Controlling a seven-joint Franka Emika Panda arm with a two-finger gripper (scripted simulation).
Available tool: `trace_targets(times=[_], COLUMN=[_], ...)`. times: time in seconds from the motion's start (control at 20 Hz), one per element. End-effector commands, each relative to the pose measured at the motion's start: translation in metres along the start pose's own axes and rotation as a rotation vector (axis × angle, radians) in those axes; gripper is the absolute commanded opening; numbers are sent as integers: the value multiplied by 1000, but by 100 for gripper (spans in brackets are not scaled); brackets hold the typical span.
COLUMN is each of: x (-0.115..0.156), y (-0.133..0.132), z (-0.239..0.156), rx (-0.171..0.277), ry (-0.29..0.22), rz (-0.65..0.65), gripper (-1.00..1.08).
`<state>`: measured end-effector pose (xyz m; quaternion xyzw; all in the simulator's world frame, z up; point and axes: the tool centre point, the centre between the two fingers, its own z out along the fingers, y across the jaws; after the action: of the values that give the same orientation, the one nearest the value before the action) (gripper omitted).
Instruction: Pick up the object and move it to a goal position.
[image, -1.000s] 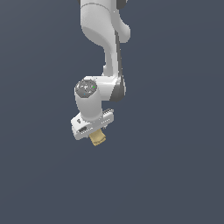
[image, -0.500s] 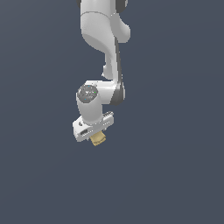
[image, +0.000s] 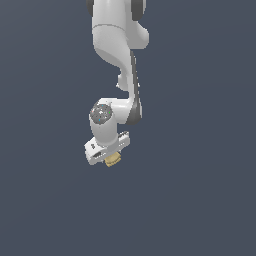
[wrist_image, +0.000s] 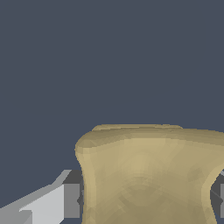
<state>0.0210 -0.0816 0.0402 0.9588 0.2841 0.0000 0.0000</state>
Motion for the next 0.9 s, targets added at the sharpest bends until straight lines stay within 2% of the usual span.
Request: trace_targets(times=[0.0,0.5,0.85], x=[0,1,22], y=[0,-1,-26], z=[1,-1,-18], rx=[0,-1,-1], ry=[0,0,0], rz=[0,0,0], gripper=[-100,-100,-100])
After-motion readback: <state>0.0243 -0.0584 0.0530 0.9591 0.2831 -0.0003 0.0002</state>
